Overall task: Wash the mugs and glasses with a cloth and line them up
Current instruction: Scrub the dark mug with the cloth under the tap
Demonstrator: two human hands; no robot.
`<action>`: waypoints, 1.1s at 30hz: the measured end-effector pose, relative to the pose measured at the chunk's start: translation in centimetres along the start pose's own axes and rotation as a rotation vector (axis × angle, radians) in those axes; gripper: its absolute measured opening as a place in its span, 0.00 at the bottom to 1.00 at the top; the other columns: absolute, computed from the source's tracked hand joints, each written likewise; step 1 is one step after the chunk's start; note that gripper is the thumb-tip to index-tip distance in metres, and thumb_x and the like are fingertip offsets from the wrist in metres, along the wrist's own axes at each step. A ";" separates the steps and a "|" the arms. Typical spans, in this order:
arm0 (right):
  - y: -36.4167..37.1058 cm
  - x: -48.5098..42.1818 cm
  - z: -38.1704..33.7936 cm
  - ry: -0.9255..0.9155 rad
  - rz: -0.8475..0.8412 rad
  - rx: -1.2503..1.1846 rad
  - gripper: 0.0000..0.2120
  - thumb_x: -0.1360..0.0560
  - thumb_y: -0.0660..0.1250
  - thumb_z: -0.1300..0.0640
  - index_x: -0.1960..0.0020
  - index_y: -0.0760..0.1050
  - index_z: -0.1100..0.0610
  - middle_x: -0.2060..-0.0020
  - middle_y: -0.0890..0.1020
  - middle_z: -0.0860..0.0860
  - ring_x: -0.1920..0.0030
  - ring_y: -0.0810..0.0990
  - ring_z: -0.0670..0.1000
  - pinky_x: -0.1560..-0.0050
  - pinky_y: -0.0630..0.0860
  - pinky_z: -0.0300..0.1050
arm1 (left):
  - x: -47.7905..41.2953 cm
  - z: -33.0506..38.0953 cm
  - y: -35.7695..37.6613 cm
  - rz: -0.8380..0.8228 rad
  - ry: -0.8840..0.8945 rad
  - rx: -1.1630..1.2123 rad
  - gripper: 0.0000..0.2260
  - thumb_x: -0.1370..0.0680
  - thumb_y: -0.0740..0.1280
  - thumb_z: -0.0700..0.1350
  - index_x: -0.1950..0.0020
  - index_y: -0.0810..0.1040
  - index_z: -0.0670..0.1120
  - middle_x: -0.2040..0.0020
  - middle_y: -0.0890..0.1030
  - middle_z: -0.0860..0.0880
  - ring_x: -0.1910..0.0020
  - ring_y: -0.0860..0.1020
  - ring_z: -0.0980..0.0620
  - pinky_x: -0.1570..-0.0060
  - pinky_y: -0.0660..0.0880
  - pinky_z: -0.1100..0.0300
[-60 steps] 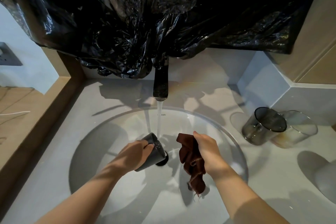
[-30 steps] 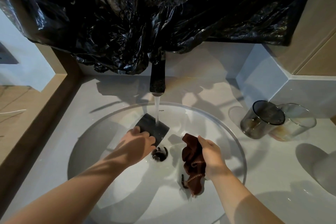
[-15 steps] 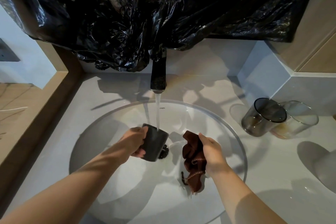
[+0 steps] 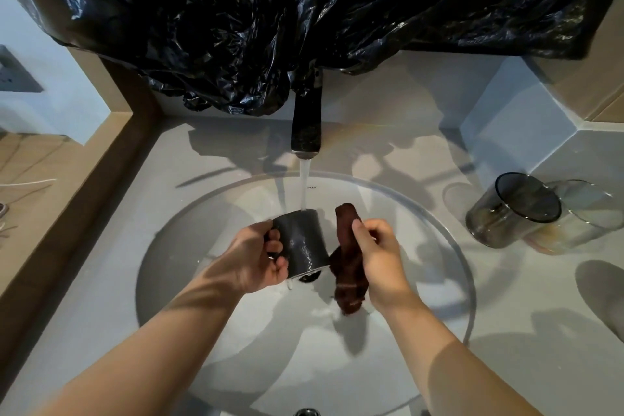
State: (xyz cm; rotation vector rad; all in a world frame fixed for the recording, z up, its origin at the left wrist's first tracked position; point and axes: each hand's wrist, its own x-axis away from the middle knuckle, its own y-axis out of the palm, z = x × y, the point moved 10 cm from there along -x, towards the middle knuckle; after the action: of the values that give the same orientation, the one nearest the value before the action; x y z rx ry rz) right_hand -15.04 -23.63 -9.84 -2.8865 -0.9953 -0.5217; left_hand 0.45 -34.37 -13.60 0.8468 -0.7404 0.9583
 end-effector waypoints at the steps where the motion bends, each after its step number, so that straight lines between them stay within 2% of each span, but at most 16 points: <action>1: 1.5 0.0 -0.5 -0.040 -0.049 0.023 0.08 0.21 0.63 0.56 0.57 0.69 0.57 0.62 0.75 0.57 0.67 0.76 0.52 0.73 0.74 0.37 | -0.1 0.1 0.2 -0.016 0.013 0.000 0.18 0.19 0.54 0.50 0.69 0.63 0.48 0.78 0.61 0.51 0.72 0.60 0.51 0.67 0.61 0.61; 3: 4.8 0.0 -0.5 -0.107 -0.188 0.149 0.08 0.22 0.62 0.51 0.59 0.73 0.53 0.48 0.73 0.52 0.51 0.76 0.49 0.53 0.76 0.39 | -0.2 0.3 0.9 -0.055 0.045 0.005 0.18 0.19 0.55 0.50 0.69 0.63 0.48 0.79 0.61 0.51 0.72 0.60 0.50 0.67 0.60 0.61; 4: 6.1 0.0 0.0 -0.108 -0.254 0.206 0.09 0.22 0.61 0.51 0.59 0.75 0.49 0.41 0.70 0.48 0.44 0.72 0.43 0.44 0.71 0.34 | -0.4 0.5 1.1 -0.069 0.069 0.004 0.18 0.19 0.56 0.50 0.69 0.63 0.48 0.79 0.61 0.51 0.73 0.60 0.50 0.67 0.61 0.61; 6: 7.4 -0.8 0.7 -0.118 -0.302 0.292 0.11 0.20 0.59 0.57 0.55 0.74 0.43 0.36 0.63 0.47 0.41 0.66 0.35 0.45 0.62 0.21 | -0.7 1.0 1.4 -0.092 0.122 -0.017 0.18 0.19 0.56 0.49 0.69 0.63 0.47 0.78 0.62 0.51 0.73 0.61 0.51 0.68 0.61 0.61; 7: 7.3 -1.5 0.5 -0.152 -0.269 0.320 0.12 0.20 0.59 0.59 0.51 0.72 0.41 0.36 0.64 0.48 0.41 0.67 0.36 0.44 0.61 0.19 | -0.9 1.2 1.5 -0.109 0.142 -0.039 0.18 0.19 0.55 0.49 0.69 0.64 0.47 0.78 0.62 0.50 0.73 0.61 0.51 0.68 0.60 0.60; 10: 6.4 -3.2 0.4 -0.168 -0.193 0.214 0.15 0.18 0.56 0.57 0.33 0.64 0.44 0.36 0.70 0.49 0.38 0.72 0.48 0.34 0.68 0.40 | -1.3 1.5 1.8 -0.156 0.196 -0.100 0.18 0.18 0.53 0.49 0.68 0.64 0.47 0.77 0.62 0.50 0.73 0.61 0.50 0.68 0.60 0.58; 13: 6.3 -4.7 2.5 -0.028 -0.180 0.127 0.17 0.19 0.53 0.45 0.32 0.67 0.45 0.34 0.74 0.50 0.36 0.73 0.52 0.31 0.68 0.52 | -1.6 1.9 2.0 -0.227 0.237 -0.104 0.18 0.18 0.53 0.49 0.68 0.64 0.47 0.76 0.61 0.50 0.73 0.61 0.50 0.67 0.59 0.58; 15: 6.4 -5.2 3.6 0.068 -0.188 0.097 0.25 0.26 0.55 0.36 0.34 0.70 0.46 0.37 0.77 0.53 0.37 0.76 0.55 0.33 0.70 0.59 | -1.7 2.2 2.0 -0.274 0.251 -0.099 0.17 0.19 0.52 0.49 0.67 0.64 0.47 0.76 0.61 0.50 0.73 0.62 0.51 0.67 0.60 0.58; 19: 6.9 -4.5 4.5 0.373 -0.319 -0.122 0.26 0.25 0.57 0.36 0.43 0.80 0.56 0.48 0.83 0.57 0.52 0.83 0.56 0.50 0.80 0.50 | -0.9 2.6 2.4 -0.404 0.155 -0.025 0.15 0.25 0.59 0.50 0.70 0.67 0.47 0.76 0.60 0.52 0.76 0.62 0.54 0.77 0.63 0.64; 20: 7.2 -4.2 4.5 0.442 -0.371 -0.207 0.28 0.26 0.58 0.36 0.44 0.80 0.58 0.50 0.83 0.58 0.54 0.82 0.57 0.51 0.79 0.50 | -0.4 2.7 2.5 -0.442 0.140 -0.041 0.15 0.26 0.60 0.51 0.72 0.68 0.47 0.77 0.60 0.53 0.77 0.62 0.55 0.79 0.63 0.65; 22: 7.5 -3.7 4.1 0.476 -0.413 -0.312 0.32 0.29 0.59 0.35 0.41 0.79 0.60 0.46 0.82 0.59 0.50 0.82 0.59 0.45 0.76 0.53 | 0.1 2.9 2.8 -0.473 0.142 -0.089 0.16 0.25 0.59 0.52 0.71 0.68 0.48 0.77 0.60 0.53 0.77 0.61 0.56 0.79 0.64 0.66; 24: 7.9 -3.5 4.3 0.479 -0.420 -0.347 0.33 0.30 0.60 0.34 0.40 0.79 0.60 0.44 0.82 0.60 0.46 0.81 0.60 0.41 0.75 0.56 | 0.0 3.9 2.2 -0.351 0.268 -0.186 0.17 0.20 0.57 0.53 0.67 0.66 0.48 0.76 0.61 0.52 0.77 0.60 0.55 0.79 0.63 0.66; 26: 8.4 -3.2 4.3 0.482 -0.408 -0.378 0.33 0.31 0.61 0.34 0.43 0.81 0.60 0.45 0.82 0.60 0.49 0.81 0.60 0.44 0.76 0.56 | 0.5 5.9 1.8 -0.146 0.554 -0.370 0.16 0.17 0.55 0.51 0.63 0.65 0.45 0.78 0.64 0.51 0.80 0.60 0.54 0.79 0.60 0.65; 29: 8.5 -3.0 3.9 0.464 -0.407 -0.419 0.33 0.31 0.59 0.33 0.44 0.82 0.59 0.48 0.84 0.60 0.54 0.83 0.59 0.50 0.80 0.54 | 2.7 7.7 1.6 0.161 0.915 -0.587 0.12 0.20 0.61 0.48 0.61 0.70 0.45 0.80 0.71 0.54 0.80 0.68 0.58 0.79 0.65 0.67; 31: 8.3 -3.2 4.1 0.470 -0.390 -0.413 0.33 0.31 0.59 0.32 0.44 0.81 0.58 0.49 0.84 0.59 0.53 0.84 0.60 0.51 0.80 0.54 | 3.7 7.9 1.1 0.293 1.009 -0.627 0.10 0.22 0.63 0.52 0.60 0.74 0.48 0.72 0.76 0.54 0.73 0.75 0.61 0.71 0.69 0.70; 33: 8.5 -3.0 4.3 0.476 -0.392 -0.389 0.36 0.34 0.62 0.31 0.40 0.79 0.58 0.45 0.82 0.60 0.45 0.81 0.61 0.44 0.77 0.57 | 3.7 7.9 0.6 0.341 1.030 -0.579 0.10 0.23 0.64 0.55 0.59 0.74 0.50 0.59 0.76 0.53 0.59 0.77 0.57 0.56 0.73 0.63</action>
State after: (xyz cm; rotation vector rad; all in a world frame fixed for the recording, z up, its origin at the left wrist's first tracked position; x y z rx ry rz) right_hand -10.83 -31.54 -14.30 -2.6258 -1.4975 -1.4911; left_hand 0.08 -39.53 -6.57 -0.3228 -0.2123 1.2211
